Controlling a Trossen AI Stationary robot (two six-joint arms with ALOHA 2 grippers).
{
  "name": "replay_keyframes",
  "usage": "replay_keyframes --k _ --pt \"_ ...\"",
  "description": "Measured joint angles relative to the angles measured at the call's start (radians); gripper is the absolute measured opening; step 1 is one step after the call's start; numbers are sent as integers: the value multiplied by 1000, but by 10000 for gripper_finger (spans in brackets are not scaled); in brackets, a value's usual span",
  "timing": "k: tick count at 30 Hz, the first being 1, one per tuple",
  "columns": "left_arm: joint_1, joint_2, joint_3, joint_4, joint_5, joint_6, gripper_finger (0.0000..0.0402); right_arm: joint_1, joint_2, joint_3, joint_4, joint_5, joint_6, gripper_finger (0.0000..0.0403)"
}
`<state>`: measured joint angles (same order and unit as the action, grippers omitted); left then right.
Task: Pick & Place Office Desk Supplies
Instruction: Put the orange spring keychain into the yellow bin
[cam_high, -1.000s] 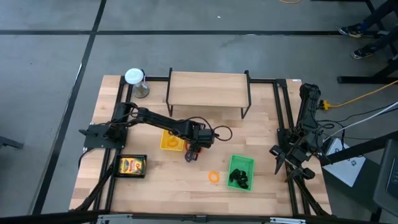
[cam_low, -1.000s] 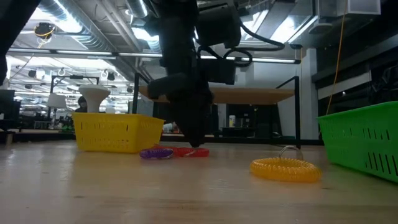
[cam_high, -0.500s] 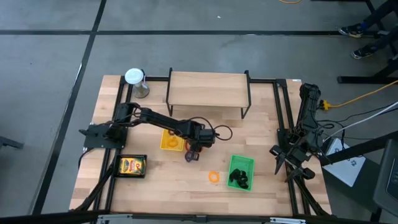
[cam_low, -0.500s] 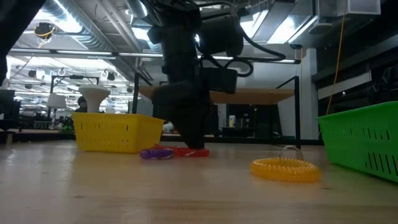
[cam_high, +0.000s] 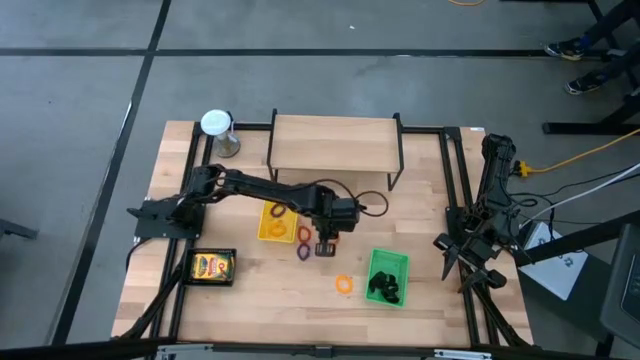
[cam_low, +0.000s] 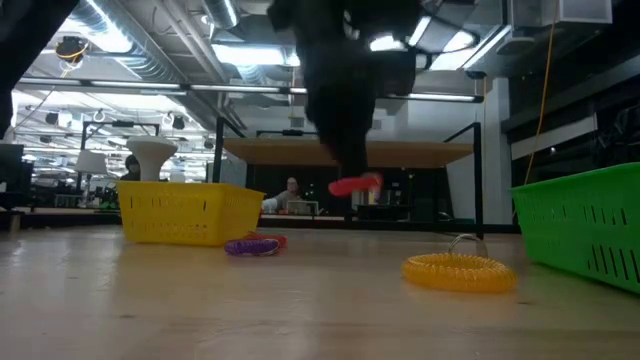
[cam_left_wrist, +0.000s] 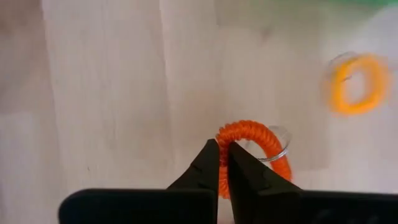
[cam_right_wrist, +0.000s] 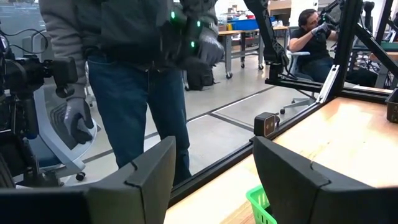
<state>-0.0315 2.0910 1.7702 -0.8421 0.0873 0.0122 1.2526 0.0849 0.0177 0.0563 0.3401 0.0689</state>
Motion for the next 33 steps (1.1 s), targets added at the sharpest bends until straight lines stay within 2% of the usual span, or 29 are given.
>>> replay_keyframes --k 5,8,11,15,22,26,29,33 --pt "22 -66 116 -93 11 -32 5 0 0 0 0 0 0 219" --pt "54 -142 108 -87 74 -82 5 0 0 0 0 0 0 219" --pt "89 -249 45 -15 105 -94 4 0 0 0 0 0 0 219" --pt "125 -438 -155 143 92 -126 4 0 0 0 0 0 0 219" --pt "106 -786 -682 519 8 -318 4 0 0 0 0 0 0 219" --pt "68 -912 -899 545 -67 -388 4 0 0 0 0 0 0 219" --pt "48 -978 -1006 557 -115 -438 4 0 0 0 0 0 0 219" --pt "38 -1004 -1109 556 -167 -469 4 0 0 0 0 0 0 219"
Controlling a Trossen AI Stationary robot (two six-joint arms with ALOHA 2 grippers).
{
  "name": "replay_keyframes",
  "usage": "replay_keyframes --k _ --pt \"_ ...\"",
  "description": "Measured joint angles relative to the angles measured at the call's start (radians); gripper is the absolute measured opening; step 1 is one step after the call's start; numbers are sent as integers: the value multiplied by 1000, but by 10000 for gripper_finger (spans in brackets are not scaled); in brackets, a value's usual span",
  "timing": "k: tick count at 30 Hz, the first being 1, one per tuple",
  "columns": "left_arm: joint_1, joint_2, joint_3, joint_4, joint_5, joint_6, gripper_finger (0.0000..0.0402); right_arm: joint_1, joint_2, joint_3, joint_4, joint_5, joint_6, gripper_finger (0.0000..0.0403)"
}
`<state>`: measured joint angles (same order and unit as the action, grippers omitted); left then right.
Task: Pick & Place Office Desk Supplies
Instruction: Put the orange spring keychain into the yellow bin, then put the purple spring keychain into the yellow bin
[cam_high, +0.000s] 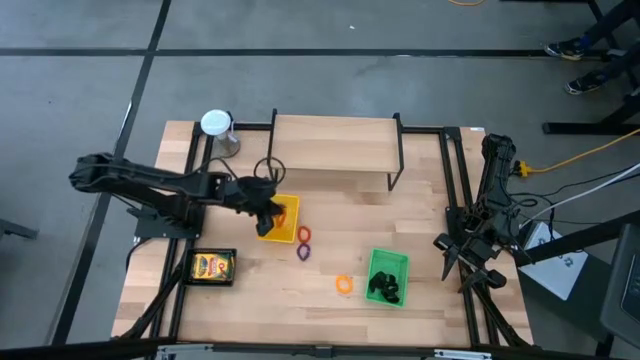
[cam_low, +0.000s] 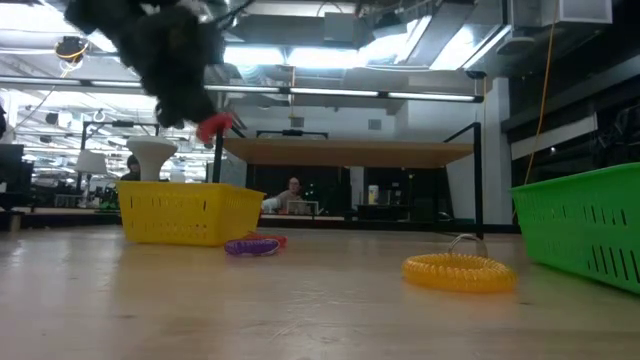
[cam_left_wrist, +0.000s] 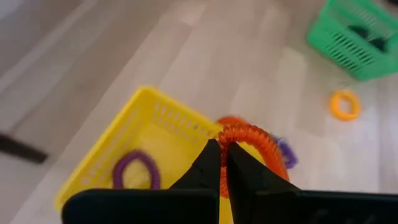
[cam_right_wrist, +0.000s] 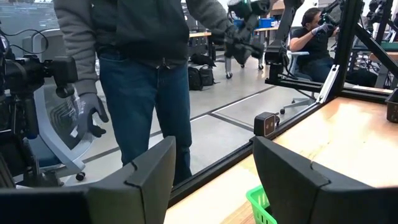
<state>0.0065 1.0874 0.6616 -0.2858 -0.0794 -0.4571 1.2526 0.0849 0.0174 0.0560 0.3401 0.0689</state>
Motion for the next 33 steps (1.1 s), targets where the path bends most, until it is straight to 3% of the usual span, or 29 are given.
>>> replay_keyframes --k 8,20,23,26,28,33 --pt "16 -1 -84 -2 -30 -13 34 0 0 0 0 0 0 219" --pt "21 -1 -84 -11 17 -69 134 0 0 0 0 0 0 219" --pt "13 -1 -84 67 75 -83 152 0 0 0 0 0 0 219" --pt "-7 -1 -83 251 185 -83 160 0 0 0 0 0 0 219" --pt "-34 6 -58 305 198 -84 160 0 0 0 0 0 0 219" --pt "-130 86 101 65 99 29 155 0 0 0 0 0 0 219"
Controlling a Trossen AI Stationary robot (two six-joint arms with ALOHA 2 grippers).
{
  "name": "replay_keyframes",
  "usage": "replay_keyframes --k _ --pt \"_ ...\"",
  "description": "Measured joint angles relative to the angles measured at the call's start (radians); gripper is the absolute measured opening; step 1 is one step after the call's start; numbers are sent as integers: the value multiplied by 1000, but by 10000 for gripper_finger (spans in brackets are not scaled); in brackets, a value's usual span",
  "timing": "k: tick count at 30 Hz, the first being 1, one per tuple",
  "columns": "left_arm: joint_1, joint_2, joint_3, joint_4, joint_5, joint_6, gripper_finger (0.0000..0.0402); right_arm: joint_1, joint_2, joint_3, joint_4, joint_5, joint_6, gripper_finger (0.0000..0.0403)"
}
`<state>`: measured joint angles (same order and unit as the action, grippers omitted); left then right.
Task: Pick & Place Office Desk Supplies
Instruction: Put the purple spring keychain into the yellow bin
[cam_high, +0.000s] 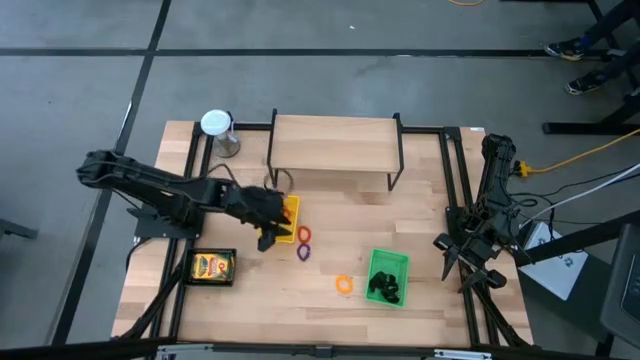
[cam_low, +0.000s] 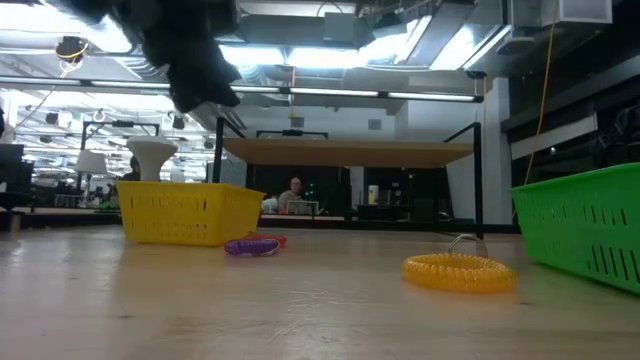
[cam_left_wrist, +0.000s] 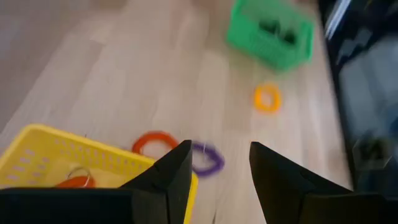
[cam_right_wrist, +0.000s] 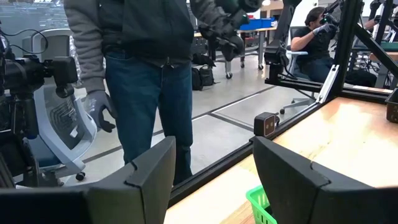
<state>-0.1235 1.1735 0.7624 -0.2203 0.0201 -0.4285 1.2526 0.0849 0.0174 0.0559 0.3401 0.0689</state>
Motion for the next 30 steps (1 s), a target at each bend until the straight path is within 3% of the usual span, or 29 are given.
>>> replay_keyframes --k 8,12,21,30 --pt "-149 261 309 -264 -94 314 155 0 0 0 0 0 0 219" --pt "-188 400 403 -403 -147 501 155 0 0 0 0 0 0 219" --pt "-177 597 411 -385 -106 653 155 0 0 0 0 0 0 219" --pt "-172 631 412 -277 -102 663 155 0 0 0 0 0 0 219"
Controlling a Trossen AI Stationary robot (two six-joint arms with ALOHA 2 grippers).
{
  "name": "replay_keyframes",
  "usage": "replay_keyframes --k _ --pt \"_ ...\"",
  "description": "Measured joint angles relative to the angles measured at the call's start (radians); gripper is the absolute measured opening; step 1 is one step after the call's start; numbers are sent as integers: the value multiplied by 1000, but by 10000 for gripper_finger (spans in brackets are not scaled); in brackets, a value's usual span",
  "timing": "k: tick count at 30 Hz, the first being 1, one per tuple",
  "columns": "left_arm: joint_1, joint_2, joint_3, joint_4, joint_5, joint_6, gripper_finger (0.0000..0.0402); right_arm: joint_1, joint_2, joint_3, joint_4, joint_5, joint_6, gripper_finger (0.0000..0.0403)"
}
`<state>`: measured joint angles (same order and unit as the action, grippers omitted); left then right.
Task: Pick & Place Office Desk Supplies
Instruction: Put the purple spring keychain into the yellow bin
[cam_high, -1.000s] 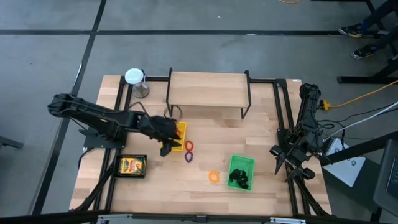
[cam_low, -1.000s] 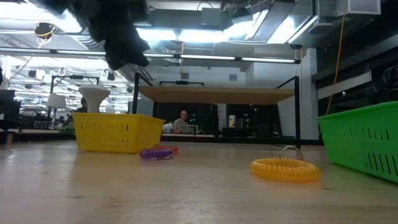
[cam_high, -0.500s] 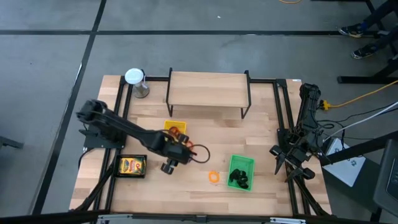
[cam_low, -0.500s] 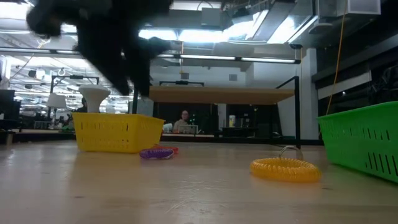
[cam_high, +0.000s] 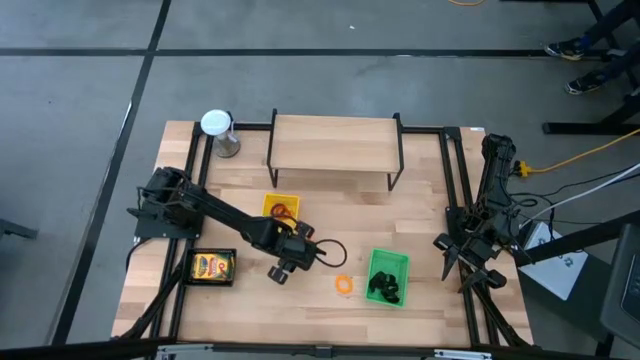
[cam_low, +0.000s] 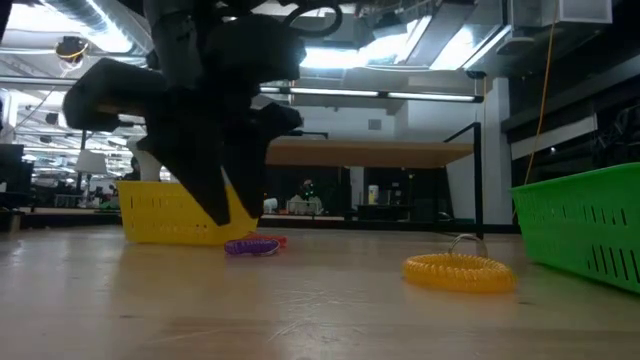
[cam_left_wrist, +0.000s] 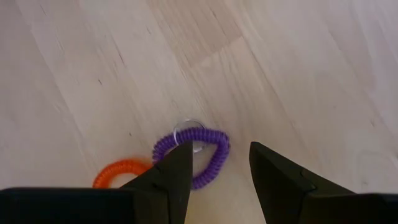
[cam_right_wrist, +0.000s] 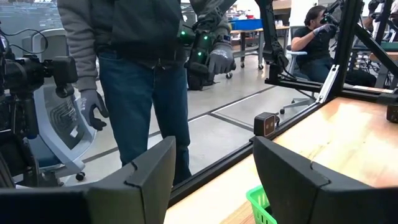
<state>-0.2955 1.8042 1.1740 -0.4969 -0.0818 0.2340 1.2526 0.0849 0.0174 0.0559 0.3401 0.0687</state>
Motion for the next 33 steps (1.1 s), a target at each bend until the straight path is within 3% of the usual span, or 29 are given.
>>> replay_keyframes --k 13,19,26,33 --pt "4 63 0 -10 53 -10 153 0 0 0 0 0 0 219" --pt "20 76 2 -10 58 -25 133 0 0 0 0 0 0 219" --pt "44 77 2 -8 66 -43 93 0 0 0 0 0 0 219" --pt "47 80 17 -6 79 -116 18 0 0 0 0 0 0 219"
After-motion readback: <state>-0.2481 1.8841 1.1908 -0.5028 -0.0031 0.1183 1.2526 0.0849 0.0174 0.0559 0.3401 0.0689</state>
